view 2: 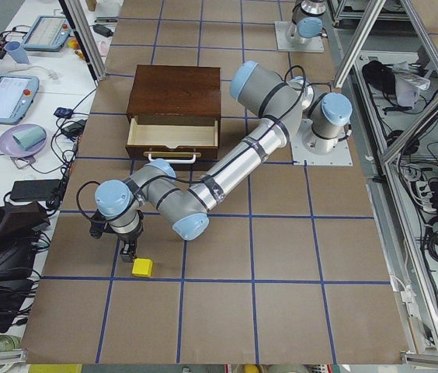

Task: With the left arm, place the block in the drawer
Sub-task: 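Lower the left gripper and grasp the yellow cube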

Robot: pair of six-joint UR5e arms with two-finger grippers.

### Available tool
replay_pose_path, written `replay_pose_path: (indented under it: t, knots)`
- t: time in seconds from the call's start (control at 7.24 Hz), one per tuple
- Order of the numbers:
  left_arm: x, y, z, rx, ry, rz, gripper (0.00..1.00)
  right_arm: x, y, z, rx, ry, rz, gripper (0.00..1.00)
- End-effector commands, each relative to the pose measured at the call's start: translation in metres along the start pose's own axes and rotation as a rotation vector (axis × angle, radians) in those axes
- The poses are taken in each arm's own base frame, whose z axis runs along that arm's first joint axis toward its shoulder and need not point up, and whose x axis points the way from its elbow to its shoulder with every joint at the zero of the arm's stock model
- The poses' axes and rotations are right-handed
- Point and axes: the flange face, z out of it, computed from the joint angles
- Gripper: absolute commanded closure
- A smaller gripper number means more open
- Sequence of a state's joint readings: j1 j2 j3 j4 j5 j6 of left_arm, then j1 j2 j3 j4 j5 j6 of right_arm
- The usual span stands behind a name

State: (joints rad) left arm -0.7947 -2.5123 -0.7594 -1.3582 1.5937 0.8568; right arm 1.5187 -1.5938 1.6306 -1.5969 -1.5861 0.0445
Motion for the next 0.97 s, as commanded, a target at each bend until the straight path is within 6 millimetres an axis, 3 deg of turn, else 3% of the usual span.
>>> replay_pose_path:
  t: [0.0,0.41,0.83]
  knots:
    - [-0.012,-0.003,0.023,0.011,-0.013,0.032,0.00,0.000,0.000,0.000,0.000,0.000,0.000,0.00]
    - [-0.039,0.005,0.048,0.055,-0.050,0.096,0.00,0.000,0.000,0.000,0.000,0.000,0.000,0.00]
    - [-0.042,0.008,0.064,0.063,-0.024,0.091,0.00,0.000,0.000,0.000,0.000,0.000,0.000,0.00]
